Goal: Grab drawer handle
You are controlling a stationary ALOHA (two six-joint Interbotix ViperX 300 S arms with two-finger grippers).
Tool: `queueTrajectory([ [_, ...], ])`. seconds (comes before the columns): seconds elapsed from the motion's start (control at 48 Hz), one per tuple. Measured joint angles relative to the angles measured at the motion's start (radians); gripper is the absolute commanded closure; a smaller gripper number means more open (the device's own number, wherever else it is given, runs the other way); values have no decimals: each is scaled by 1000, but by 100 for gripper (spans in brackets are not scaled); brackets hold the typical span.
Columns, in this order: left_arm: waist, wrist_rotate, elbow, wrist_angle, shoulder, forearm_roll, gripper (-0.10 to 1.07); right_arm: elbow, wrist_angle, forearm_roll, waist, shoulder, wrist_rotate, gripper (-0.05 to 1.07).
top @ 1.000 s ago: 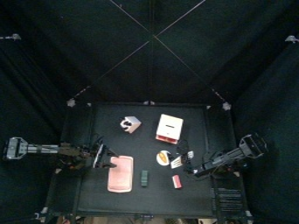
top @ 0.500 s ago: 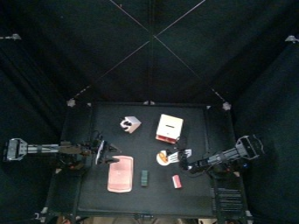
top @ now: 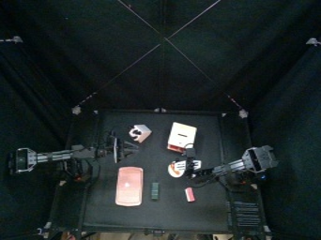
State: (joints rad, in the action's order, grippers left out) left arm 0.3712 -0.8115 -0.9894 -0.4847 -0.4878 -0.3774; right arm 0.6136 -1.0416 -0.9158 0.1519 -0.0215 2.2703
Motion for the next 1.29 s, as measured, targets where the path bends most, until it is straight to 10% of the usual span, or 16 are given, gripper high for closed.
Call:
queueTrajectory([
  [0.604, 74, 80, 434, -37, 652, 6, 27, -40, 2, 8, -104, -77, 35, 6],
  [1.292, 67, 109, 497, 66, 673, -63, 27, -71, 8, 17, -135, -137, 34, 6],
])
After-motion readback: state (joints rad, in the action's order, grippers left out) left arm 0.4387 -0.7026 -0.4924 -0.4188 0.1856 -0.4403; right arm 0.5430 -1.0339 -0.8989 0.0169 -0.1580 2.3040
